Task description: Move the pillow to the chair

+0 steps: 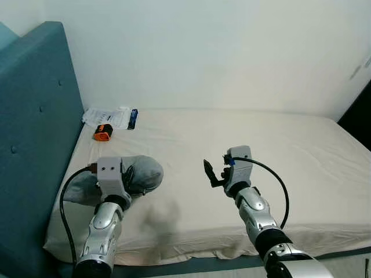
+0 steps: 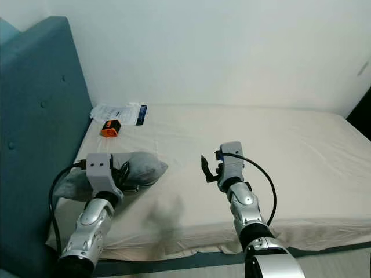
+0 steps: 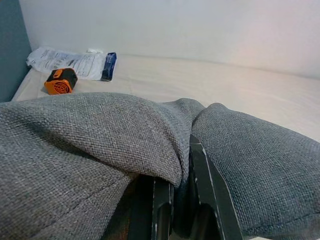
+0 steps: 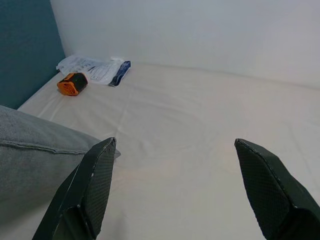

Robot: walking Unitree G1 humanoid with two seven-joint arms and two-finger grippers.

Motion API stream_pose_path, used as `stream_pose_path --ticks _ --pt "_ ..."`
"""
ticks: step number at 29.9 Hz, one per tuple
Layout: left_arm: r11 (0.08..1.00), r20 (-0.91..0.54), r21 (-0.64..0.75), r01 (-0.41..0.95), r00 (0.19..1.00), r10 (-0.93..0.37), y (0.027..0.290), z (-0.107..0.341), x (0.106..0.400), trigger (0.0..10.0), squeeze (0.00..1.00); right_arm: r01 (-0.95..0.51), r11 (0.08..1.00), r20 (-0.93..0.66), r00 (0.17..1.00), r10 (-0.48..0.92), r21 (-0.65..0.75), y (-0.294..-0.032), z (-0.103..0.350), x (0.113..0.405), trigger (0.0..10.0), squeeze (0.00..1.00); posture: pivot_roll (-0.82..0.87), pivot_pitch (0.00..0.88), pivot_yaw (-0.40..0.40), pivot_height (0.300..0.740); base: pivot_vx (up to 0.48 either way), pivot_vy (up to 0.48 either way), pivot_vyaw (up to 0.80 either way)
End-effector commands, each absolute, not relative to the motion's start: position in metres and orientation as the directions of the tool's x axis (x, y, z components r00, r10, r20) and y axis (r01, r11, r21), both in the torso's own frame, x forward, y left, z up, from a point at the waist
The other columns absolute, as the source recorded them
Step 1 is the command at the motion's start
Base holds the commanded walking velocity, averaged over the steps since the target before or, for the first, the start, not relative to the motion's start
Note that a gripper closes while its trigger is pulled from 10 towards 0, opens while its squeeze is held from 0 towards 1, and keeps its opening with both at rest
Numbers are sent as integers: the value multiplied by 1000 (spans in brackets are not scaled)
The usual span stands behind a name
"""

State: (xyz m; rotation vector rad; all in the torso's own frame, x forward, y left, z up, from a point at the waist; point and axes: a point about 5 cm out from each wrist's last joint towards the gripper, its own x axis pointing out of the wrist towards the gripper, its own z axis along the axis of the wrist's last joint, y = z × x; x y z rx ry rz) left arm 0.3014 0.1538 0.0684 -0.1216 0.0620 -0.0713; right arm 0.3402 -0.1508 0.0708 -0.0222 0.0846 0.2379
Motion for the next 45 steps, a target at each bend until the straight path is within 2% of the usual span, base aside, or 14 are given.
stream_pose_path --ticks 1,9,45 --pt "990 27 -101 101 995 -99 148 86 309 10000 0 -230 973 -116 967 228 -1 -152 65 337 10000 0 30 0 -115 740 0 0 0" --pt "991 17 -62 121 993 -120 144 83 306 10000 0 -228 974 -118 967 226 -2 -152 64 337 10000 0 30 0 -113 740 0 -153 0" --pt "991 5 -43 128 992 -128 144 82 303 10000 0 -226 974 -126 966 224 -1 -152 60 333 10000 0 31 0 -110 740 0 -475 0"
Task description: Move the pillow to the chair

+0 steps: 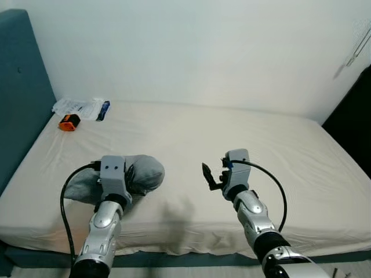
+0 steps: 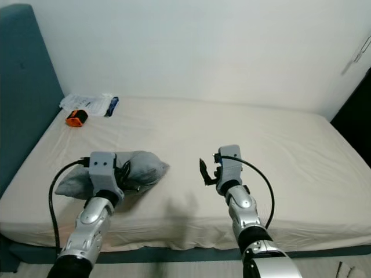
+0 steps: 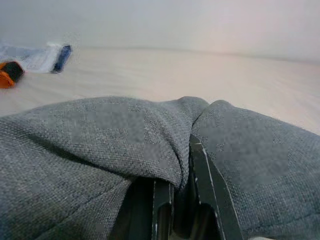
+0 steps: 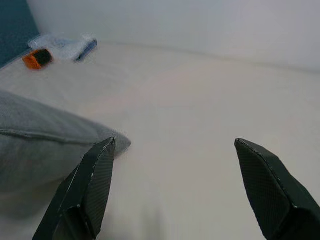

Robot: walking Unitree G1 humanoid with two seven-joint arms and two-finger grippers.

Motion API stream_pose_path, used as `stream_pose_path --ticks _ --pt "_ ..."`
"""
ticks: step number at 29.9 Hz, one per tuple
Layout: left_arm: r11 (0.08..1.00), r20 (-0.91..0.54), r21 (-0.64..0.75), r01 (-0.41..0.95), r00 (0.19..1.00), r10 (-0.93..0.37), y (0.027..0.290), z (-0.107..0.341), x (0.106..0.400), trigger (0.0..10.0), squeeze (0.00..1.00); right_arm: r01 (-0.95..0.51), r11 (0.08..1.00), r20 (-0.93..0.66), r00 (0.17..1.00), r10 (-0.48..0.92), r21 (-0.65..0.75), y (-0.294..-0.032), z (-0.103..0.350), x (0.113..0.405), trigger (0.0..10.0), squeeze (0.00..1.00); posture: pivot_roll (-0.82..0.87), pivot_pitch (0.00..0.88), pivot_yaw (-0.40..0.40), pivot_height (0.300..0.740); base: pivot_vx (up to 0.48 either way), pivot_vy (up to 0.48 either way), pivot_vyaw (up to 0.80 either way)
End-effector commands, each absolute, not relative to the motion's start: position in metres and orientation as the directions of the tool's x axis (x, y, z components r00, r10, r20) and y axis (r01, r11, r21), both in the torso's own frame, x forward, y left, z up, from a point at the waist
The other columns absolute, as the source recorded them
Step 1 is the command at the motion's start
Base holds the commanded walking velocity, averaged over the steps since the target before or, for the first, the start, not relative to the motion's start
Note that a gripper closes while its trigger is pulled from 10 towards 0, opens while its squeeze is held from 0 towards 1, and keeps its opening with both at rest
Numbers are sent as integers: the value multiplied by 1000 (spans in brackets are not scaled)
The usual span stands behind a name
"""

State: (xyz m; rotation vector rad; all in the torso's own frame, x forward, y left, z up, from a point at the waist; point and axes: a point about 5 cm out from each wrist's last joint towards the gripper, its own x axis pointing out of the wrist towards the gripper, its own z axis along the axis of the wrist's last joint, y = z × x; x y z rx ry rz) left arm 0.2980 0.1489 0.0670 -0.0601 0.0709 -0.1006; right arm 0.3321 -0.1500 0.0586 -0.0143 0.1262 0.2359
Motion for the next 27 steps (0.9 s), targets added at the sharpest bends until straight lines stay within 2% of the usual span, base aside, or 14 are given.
stream_pose_path --ticks 1,5,9,21,27 --pt "990 4 -41 137 991 -137 144 83 303 10000 0 -224 975 -126 967 223 0 -152 60 333 10000 0 29 0 -105 740 0 -480 0" --pt "986 -28 -41 160 987 -161 142 80 304 10000 0 -222 975 -126 967 220 2 -153 59 333 10000 0 29 0 -104 740 0 0 0" --pt "983 -59 -4 183 981 -183 142 77 305 10000 0 -221 975 -126 968 219 3 -152 59 332 10000 0 31 0 -100 740 0 446 0" --pt "989 -95 -17 146 985 -147 146 72 306 10000 0 -215 977 -126 969 214 5 -152 58 332 10000 0 31 0 -94 740 0 450 0" --pt "987 -134 8 158 979 -156 145 68 304 10000 0 -213 977 -127 969 212 8 -153 58 331 10000 0 33 0 -93 740 0 152 0"
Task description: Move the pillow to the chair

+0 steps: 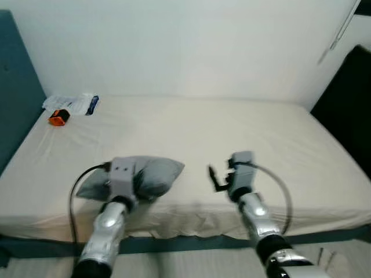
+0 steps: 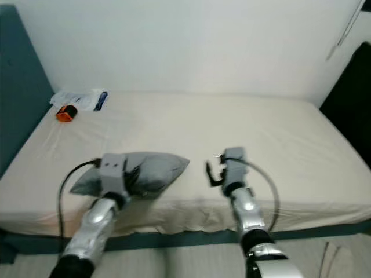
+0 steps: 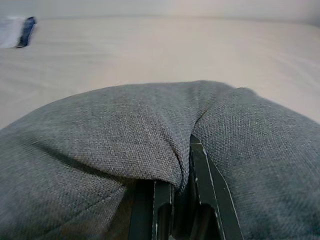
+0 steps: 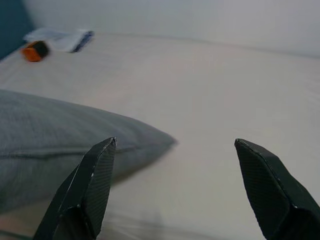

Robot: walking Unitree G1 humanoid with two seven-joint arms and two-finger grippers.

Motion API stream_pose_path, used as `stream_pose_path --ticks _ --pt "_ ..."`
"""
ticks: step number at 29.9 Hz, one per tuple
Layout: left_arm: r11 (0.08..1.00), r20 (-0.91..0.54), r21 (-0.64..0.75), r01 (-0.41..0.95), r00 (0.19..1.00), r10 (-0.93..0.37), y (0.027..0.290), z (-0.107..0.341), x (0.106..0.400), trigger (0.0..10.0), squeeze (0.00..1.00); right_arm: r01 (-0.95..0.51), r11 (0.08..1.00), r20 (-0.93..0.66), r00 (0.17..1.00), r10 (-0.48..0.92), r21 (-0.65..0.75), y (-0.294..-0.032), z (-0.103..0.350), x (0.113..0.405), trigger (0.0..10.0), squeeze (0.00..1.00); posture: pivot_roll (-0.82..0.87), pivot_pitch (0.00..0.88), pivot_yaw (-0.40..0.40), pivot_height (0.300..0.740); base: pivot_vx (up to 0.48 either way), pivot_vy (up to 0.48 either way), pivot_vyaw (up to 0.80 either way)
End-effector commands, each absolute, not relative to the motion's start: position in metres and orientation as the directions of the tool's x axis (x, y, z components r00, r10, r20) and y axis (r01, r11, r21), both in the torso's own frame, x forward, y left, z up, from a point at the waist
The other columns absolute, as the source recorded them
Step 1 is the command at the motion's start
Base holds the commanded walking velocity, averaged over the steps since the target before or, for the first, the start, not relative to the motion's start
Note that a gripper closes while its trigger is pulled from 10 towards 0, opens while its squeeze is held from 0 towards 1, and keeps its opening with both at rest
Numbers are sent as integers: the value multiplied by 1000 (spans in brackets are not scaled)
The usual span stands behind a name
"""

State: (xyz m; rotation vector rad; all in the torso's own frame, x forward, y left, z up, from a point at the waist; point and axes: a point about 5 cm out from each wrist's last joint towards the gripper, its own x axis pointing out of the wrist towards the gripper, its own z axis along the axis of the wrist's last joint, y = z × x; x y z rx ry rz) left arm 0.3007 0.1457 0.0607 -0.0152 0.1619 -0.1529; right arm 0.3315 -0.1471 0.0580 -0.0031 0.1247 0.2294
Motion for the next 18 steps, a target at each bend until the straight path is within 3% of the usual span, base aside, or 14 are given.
stream_pose_path --ticks 1,15,18 --pt "987 -134 8 158 979 -156 145 68 304 10000 0 -213 977 -127 969 212 8 -153 58 331 10000 0 33 0 -93 740 0 0 0" --pt "989 -76 -1 145 987 -145 146 76 305 10000 0 -217 976 -118 969 217 13 -151 59 332 10000 0 38 0 -96 740 0 0 0" --pt "989 -82 20 146 986 -144 146 76 305 10000 0 -217 976 -121 969 216 12 -151 59 332 10000 0 41 0 -97 740 0 -322 0"
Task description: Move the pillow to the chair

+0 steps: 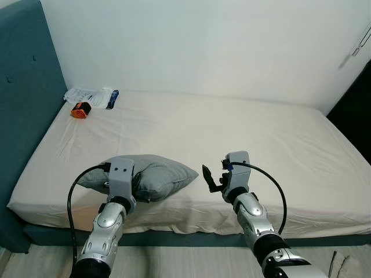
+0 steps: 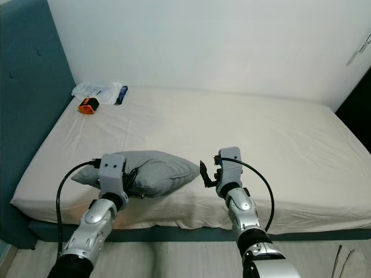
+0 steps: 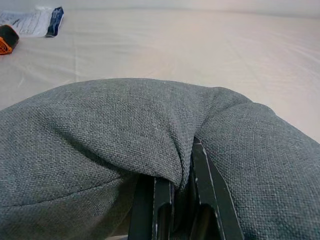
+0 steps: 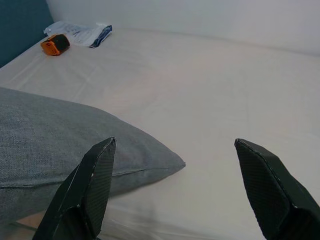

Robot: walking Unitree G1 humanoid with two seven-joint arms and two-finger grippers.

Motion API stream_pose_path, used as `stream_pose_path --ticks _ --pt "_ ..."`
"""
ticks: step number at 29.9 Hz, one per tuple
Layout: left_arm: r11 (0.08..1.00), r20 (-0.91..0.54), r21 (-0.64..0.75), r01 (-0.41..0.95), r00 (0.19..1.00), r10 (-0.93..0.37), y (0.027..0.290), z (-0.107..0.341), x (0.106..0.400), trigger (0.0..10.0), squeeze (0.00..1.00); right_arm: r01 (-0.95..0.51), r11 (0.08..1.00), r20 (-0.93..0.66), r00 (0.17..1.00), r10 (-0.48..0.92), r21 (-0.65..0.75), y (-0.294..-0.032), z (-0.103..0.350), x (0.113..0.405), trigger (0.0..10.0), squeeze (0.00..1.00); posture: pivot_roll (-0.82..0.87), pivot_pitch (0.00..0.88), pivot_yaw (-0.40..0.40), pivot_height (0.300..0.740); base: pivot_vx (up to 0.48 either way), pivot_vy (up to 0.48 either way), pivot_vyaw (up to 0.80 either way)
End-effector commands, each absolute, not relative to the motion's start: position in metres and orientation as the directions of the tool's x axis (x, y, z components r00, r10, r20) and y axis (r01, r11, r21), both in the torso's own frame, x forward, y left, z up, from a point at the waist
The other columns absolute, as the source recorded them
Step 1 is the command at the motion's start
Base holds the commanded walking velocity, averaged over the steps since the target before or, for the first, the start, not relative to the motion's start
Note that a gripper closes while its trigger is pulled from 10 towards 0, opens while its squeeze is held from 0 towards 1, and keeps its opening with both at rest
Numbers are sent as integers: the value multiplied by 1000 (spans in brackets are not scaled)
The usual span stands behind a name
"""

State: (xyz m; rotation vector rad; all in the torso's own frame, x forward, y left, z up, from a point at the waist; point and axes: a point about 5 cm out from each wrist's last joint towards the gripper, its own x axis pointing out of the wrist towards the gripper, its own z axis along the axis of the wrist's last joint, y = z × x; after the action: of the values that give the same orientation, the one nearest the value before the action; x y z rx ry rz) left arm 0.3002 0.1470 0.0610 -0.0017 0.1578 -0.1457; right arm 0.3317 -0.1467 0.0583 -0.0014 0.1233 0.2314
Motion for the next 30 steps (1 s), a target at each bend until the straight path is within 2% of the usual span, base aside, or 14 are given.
stream_pose_path --ticks 1,4,10,17,23,30 --pt "988 -80 29 153 985 -150 145 76 304 10000 0 -217 976 -122 969 217 12 -150 58 332 10000 0 42 0 -97 740 0 -480 0" --pt "989 -87 28 144 986 -141 146 75 304 10000 0 -218 976 -124 968 218 13 -150 58 332 10000 0 45 0 -96 740 0 -480 0" --pt "995 -137 -3 101 985 -100 153 67 305 10000 0 -217 976 -126 968 218 21 -148 58 332 10000 0 46 0 -92 740 0 0 0" --pt "995 -181 49 91 980 -81 157 60 304 10000 0 -208 978 -140 968 209 24 -149 56 332 10000 0 51 0 -93 740 0 0 0" --pt "996 -197 42 76 978 -66 159 57 304 10000 0 -200 979 -154 967 202 27 -151 55 332 10000 0 50 0 -93 740 0 0 0" --pt "998 -213 51 33 977 -21 164 53 302 10000 0 -174 984 -182 967 176 27 -155 51 330 10000 0 53 0 -99 740 0 0 -714"
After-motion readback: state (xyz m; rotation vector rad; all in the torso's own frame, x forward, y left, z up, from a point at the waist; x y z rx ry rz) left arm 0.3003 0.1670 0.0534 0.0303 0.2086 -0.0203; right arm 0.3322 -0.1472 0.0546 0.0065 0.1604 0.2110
